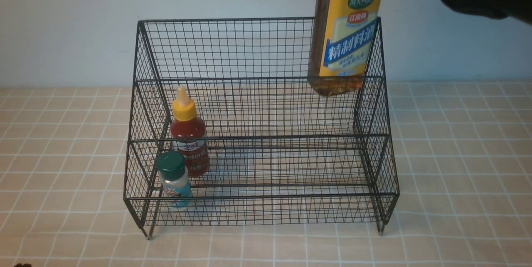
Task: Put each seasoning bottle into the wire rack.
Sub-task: Use the right arm to put the condiment bottle back on the shelf
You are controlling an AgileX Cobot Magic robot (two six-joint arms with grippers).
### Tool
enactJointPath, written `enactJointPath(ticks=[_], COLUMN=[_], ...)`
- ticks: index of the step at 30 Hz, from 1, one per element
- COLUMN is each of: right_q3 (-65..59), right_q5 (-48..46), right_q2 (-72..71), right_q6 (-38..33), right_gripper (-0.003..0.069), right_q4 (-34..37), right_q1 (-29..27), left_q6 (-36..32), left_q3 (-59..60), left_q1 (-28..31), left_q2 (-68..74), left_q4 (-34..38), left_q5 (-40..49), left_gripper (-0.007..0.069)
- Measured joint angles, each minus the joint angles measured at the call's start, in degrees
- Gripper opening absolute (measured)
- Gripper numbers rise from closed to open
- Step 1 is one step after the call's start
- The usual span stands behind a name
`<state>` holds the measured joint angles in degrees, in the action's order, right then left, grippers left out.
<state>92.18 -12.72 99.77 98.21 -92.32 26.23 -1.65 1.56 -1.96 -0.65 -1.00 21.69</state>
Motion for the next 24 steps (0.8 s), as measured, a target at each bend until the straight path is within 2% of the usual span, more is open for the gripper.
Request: enactJointPath(ticks=[13, 24], right_q3=[-7.9, -8.6], right_q5=[1.8, 2.2], right_q2=[0.2, 1.7], right_q6=[-1.6, -1.6], right_gripper=[0.0311, 0.0311], right_q4=[-0.1, 0.1], right_q1=[0.0, 0.0], left_q6=[0.0, 0.0], left_q3=[0.0, 0.0], left_q1=[0.0, 0.0], left_q2=[0.0, 0.0], left_q4=[0.0, 0.0], left_q5=[0.0, 0.0], left_gripper=[-0.0007, -0.0007])
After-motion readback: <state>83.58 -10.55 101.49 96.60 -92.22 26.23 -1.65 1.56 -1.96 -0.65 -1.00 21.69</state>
